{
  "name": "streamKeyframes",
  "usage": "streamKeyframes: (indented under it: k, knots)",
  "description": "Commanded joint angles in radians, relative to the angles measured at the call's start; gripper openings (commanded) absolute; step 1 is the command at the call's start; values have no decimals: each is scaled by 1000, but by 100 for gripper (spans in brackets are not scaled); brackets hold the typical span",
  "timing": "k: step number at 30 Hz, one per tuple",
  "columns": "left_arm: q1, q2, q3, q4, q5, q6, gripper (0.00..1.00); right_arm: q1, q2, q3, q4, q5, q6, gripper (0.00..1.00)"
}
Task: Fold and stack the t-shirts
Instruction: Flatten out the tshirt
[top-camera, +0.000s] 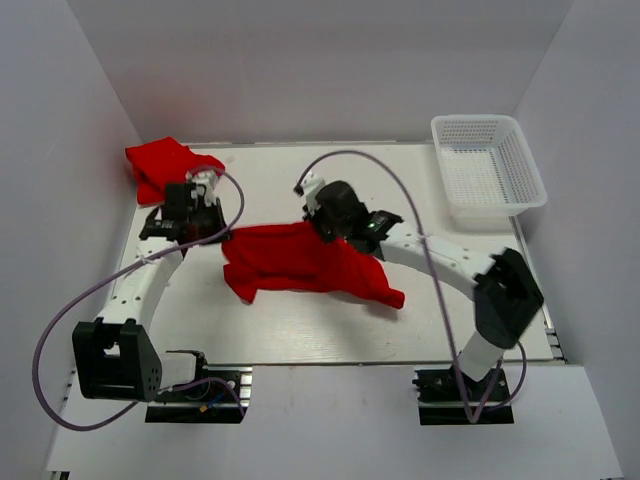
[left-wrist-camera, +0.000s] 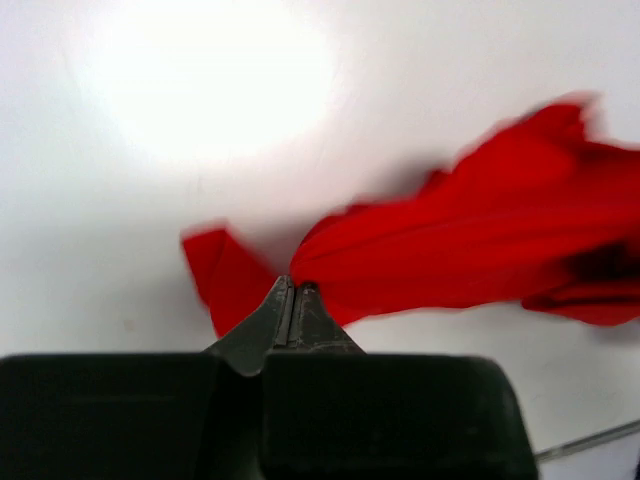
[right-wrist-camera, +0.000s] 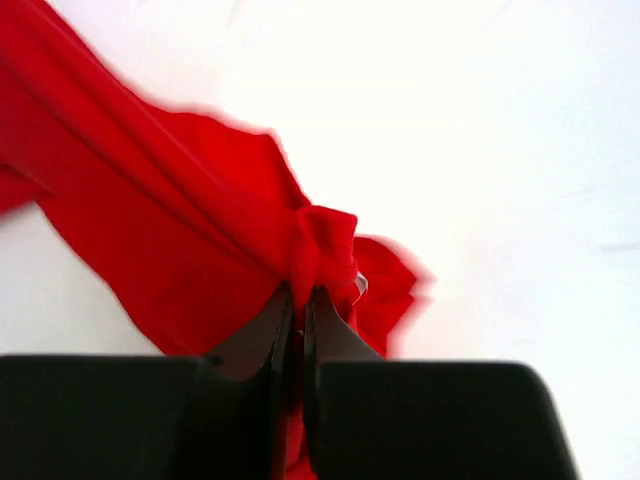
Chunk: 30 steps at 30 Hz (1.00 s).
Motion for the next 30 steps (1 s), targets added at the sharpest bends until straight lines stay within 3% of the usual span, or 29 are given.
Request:
streamKeyframes:
  k: [1,5,8,12,14,17,20,24,30]
  knots:
    - [7,-35,277,32,-58,22,0,-34,-201,191,-21,187,-78,0]
    - [7,34,623,3,-174,60,0,-55,-294,376,-95,298,-188,0]
    - [16,147,1017,-70,-233,99,0,-55,-395,514,-78,356,-278,0]
    - [16,221,1311,-93,-279,143,0,-60,-474,530,12,425,-439,0]
    - [16,246,1410,-113,-316,152,0,-58,-477,534,26,539,-501,0]
    - [16,188,1371,-102,-359,175,0,-55,-512,553,-29,549,-500,0]
    - [16,108,1233,11,-433,194,0,-58,-564,451,93,555,-567,0]
    - [16,139,1337,-74,-472,211,0,-58,-534,526,34,565,-616,0]
    - [16,174,1302,-61,-521,211,0,-55,-529,550,-40,500,-571,0]
